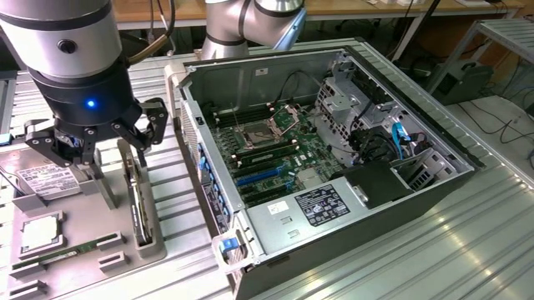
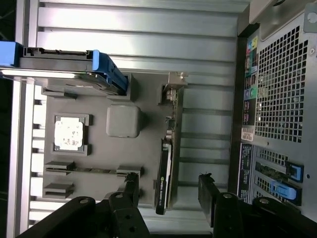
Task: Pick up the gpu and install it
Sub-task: 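Pick up the gpu and move the gpu toward the slot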
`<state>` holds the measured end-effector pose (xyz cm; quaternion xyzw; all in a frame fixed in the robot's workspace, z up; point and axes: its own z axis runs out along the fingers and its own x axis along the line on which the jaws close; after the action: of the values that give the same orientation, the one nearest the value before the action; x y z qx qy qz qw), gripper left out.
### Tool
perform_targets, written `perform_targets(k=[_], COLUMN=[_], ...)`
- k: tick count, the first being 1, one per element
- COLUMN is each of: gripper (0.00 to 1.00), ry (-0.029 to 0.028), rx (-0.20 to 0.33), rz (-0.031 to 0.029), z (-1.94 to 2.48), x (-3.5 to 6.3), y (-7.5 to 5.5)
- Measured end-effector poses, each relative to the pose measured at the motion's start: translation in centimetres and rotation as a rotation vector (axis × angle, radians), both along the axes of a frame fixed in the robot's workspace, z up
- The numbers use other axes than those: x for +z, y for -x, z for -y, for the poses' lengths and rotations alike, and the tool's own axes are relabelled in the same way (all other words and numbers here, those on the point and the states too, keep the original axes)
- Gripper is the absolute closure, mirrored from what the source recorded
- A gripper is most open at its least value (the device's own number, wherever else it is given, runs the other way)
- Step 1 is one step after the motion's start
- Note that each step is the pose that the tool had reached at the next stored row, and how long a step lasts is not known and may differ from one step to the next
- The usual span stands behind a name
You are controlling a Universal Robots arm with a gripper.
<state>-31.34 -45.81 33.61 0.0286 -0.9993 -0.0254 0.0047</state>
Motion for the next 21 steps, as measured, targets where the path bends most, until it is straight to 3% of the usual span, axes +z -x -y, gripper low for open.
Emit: perform_targets(k=[8,9,12,13,21], gripper=[0.40,0.40,0.40,0.40,0.40], ry=[0.0004,0.0004,0.0009,0.0007,0.0009], rx=[-0.002,-0.002,-0.002,-0.002,-0.002], rz=[0.0014,0.0036,0.0193,0.0210,0.0216], z=[0.02,0.02,0.01,0.02,0.06], x=[-1.32,-1.40,-1.67,-1.79,-3.04], y=[0.0,0.0,0.0,0.0,0.0])
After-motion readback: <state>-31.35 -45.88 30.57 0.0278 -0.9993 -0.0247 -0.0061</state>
